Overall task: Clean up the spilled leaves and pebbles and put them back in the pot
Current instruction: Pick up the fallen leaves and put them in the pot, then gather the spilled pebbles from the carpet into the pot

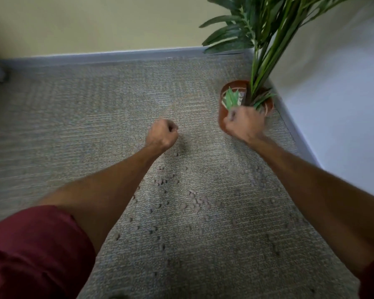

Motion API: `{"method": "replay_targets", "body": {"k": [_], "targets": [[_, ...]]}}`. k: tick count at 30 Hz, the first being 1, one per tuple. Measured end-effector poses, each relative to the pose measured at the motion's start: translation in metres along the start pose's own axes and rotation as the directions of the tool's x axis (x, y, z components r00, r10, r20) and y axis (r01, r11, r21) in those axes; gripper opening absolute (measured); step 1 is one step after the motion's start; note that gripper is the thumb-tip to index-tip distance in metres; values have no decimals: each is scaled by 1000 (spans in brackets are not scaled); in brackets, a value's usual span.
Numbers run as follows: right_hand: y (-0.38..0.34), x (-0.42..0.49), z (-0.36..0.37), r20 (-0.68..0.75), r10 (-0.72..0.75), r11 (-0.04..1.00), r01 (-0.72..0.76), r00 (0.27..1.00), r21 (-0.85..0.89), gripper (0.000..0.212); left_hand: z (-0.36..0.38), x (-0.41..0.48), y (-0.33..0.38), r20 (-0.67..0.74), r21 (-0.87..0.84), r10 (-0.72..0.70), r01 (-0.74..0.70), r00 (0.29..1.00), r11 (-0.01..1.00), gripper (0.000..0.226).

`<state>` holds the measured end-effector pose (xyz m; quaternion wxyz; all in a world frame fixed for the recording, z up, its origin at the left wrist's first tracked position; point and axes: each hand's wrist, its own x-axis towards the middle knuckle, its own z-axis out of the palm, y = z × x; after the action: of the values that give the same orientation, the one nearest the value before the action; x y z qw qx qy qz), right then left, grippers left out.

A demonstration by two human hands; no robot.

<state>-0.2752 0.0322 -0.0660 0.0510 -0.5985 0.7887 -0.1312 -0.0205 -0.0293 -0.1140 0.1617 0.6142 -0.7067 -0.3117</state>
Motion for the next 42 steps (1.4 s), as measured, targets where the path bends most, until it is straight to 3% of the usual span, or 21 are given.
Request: {"method": "replay_targets", "body": {"k": [2, 4, 7, 10, 13, 17, 24, 28, 30, 32, 34, 36, 42], "targets": [[-17, -15, 21, 370, -66, 995, 91, 926, -50, 23, 4, -16, -25, 72, 48, -2, -2, 997, 999, 25], [-31, -36, 45, 564, -28, 981, 133, 825, -145, 23, 11, -32, -47, 157, 168, 25, -52, 987, 984, 34], [-36, -70, 80, 563, 11, 971, 125, 826, -202, 46, 26, -42, -66, 272, 350, 60, -157, 960, 923, 56], [-37, -93, 106, 548, 22, 975, 102, 836, -195, 58, 36, -44, -69, 314, 431, 113, -248, 943, 868, 65], [-42, -103, 117, 512, 72, 988, 9, 856, -154, 65, 43, -42, -71, 330, 474, 115, -270, 937, 838, 60], [-54, -111, 121, 454, 104, 994, -82, 885, -68, 65, 47, -45, -69, 362, 388, 188, -331, 913, 860, 45], [-61, -144, 123, 438, -50, 998, 24, 898, 64, 34, 50, -76, -85, 344, 317, 315, -425, 885, 848, 18], [-53, -154, 117, 413, -175, 981, 121, 894, 154, 5, 43, -95, -98, 290, 300, 375, -456, 880, 838, 23], [-44, -155, 111, 358, -175, 983, 142, 917, 119, 20, 37, -102, -107, 192, 375, 347, -396, 918, 838, 34], [-33, -158, 107, 424, -106, 993, 116, 900, 1, 57, 31, -109, -113, 152, 437, 279, -318, 948, 842, 48], [-26, -166, 105, 546, -18, 993, 80, 838, -90, 90, 30, -115, -117, 208, 459, 218, -292, 953, 839, 58], [-27, -176, 105, 616, -20, 997, 58, 788, -41, 109, 32, -120, -114, 261, 447, 198, -300, 945, 843, 62], [-62, -181, 109, 608, -68, 997, 36, 791, 65, 106, 46, -120, -88, 402, 372, 268, -423, 876, 826, 55]]}}
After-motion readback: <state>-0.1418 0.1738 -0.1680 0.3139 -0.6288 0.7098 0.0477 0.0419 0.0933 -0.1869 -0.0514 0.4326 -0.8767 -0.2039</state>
